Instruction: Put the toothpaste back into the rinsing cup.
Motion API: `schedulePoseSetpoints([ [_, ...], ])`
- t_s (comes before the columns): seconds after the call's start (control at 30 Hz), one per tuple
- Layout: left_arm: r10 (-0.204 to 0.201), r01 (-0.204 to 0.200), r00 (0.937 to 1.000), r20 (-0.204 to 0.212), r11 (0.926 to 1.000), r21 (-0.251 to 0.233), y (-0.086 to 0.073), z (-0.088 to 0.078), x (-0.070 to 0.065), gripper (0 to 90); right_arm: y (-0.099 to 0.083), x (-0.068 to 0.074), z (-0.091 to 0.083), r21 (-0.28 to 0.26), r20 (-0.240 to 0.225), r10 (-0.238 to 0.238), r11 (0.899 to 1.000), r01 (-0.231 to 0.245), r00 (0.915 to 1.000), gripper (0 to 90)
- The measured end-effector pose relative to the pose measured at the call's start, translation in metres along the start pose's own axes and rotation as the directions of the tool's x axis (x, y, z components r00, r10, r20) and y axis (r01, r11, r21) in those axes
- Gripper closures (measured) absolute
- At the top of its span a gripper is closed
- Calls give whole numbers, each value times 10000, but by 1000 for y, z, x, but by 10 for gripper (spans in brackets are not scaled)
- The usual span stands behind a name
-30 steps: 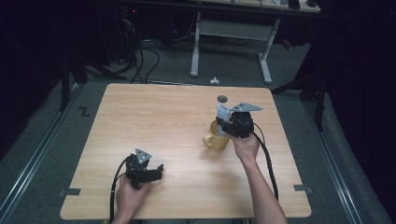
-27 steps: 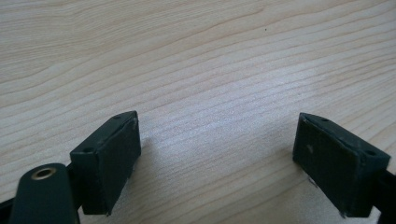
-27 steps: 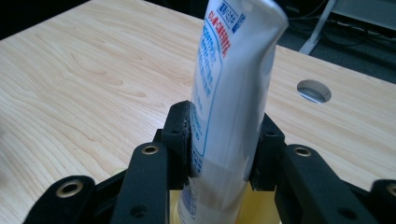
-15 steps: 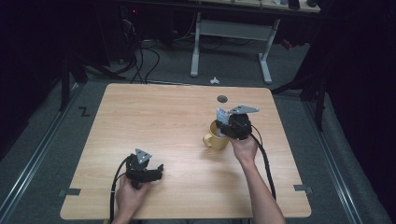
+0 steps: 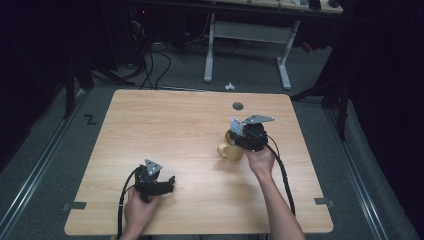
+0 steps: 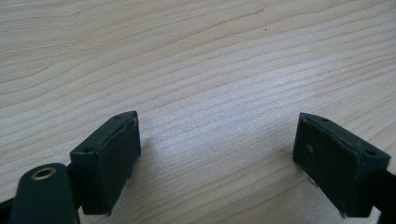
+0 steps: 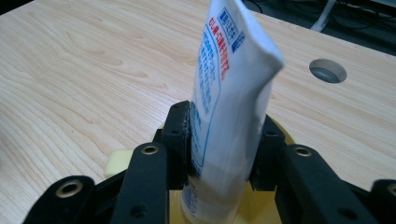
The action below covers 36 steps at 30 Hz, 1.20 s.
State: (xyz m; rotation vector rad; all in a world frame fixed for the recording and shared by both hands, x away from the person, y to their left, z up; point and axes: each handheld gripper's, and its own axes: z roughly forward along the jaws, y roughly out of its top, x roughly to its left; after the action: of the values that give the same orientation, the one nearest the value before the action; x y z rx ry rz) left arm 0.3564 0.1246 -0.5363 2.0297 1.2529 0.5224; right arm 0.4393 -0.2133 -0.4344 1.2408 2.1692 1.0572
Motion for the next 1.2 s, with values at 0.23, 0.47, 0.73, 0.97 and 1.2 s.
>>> schedulePoseSetpoints([
  [0.23,0,0,10000,0,10000,-1,0,0,0,153,-4,-3,1,106,21,107,9999,-107,9999,654],
  [0.47,0,0,10000,-1,10000,0,0,0,0,153,-9,-5,5,247,39,177,9995,-178,9998,656],
  [0.73,-1,1,10000,-1,10000,-2,0,0,0,153,-10,-2,6,247,93,38,9997,-40,9999,656],
  [0.97,-3,3,10000,-1,10000,-3,0,0,0,153,-10,0,5,251,68,-85,9997,83,9999,636],
  [1.2,-5,5,10000,2,10000,-5,0,0,0,153,-11,3,7,287,94,-207,9994,204,9997,602],
])
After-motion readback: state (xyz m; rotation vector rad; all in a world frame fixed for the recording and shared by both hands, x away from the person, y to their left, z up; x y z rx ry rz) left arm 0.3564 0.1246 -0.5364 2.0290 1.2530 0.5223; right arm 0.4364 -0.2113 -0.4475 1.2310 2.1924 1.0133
